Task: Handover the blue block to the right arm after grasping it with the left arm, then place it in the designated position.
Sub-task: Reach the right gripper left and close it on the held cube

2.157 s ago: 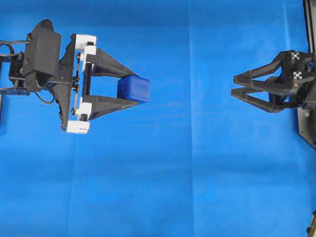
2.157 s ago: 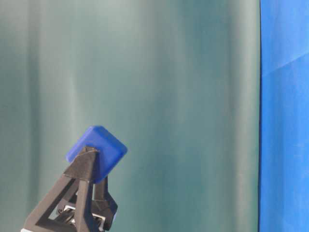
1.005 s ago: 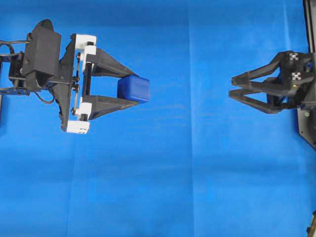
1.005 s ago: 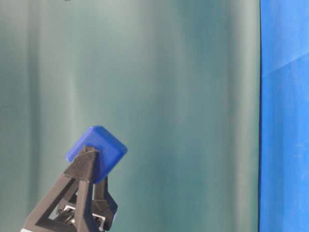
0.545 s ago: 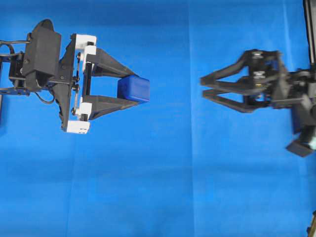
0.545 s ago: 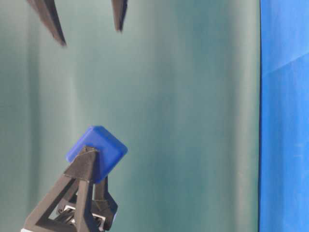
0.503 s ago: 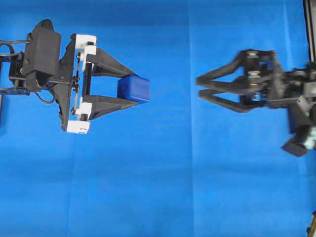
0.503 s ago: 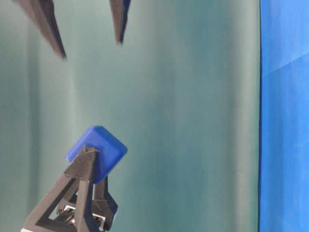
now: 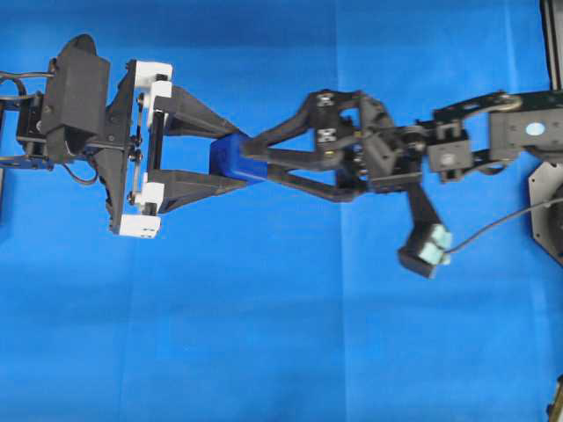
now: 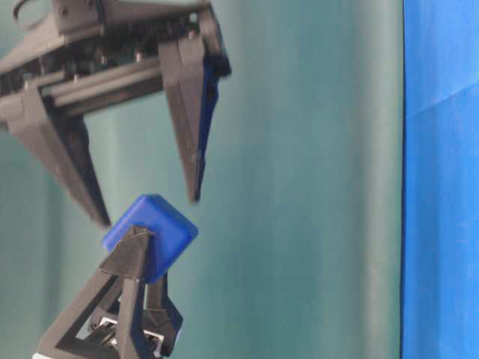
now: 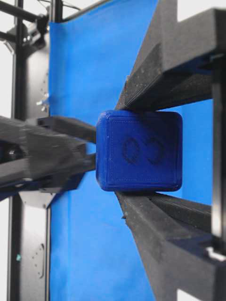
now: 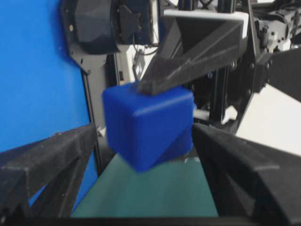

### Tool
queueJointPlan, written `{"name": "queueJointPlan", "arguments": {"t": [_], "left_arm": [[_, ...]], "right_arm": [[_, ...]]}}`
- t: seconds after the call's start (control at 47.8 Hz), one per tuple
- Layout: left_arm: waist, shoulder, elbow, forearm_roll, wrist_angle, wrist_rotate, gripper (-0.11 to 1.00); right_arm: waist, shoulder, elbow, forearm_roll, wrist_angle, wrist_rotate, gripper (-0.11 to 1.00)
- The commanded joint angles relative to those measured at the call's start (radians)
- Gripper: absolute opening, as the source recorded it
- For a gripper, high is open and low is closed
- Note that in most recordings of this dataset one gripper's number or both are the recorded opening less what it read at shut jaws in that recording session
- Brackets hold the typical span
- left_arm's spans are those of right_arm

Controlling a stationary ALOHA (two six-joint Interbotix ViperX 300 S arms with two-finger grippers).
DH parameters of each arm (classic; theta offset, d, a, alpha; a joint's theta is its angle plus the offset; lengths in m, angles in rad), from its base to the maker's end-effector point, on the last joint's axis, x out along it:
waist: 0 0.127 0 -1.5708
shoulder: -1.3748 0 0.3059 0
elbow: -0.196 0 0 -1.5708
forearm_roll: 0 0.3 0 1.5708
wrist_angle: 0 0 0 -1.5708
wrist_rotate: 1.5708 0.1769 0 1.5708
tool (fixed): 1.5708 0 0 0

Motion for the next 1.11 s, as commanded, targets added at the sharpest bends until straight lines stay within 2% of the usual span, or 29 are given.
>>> {"name": "queueJointPlan", "arguments": {"t": [0.0, 0.251, 0.649, 0.712, 0.754, 0.901, 1.089], "left_arm": [[0.002, -0.006, -0.026, -0.002, -0.009, -0.002, 0.46], [0.002, -0.008, -0.026, -0.002, -0.009, -0.002, 0.46], [0.002, -0.008, -0.026, -0.002, -0.008, -0.002, 0.46], [0.002, -0.008, -0.026, 0.000, -0.009, -0.002, 0.46], [0.002, -0.006, -0.026, -0.002, -0.009, -0.002, 0.46], [-0.003, -0.006, -0.026, -0.002, -0.009, 0.000, 0.46], [-0.003, -0.008, -0.026, -0.002, -0.008, 0.000, 0.46]], "right_arm": [[-0.002, 0.009, -0.055, 0.000, -0.008, 0.002, 0.96], [-0.002, 0.054, -0.106, 0.000, -0.005, 0.003, 0.96], [-0.002, 0.058, -0.114, 0.000, 0.003, 0.003, 0.95], [-0.002, 0.057, -0.114, 0.000, 0.017, 0.003, 0.89], [-0.002, 0.058, -0.115, 0.000, 0.023, 0.003, 0.81], [-0.008, 0.058, -0.120, 0.002, 0.029, 0.008, 0.42], [-0.009, 0.058, -0.120, 0.009, 0.048, 0.009, 0.41]]}}
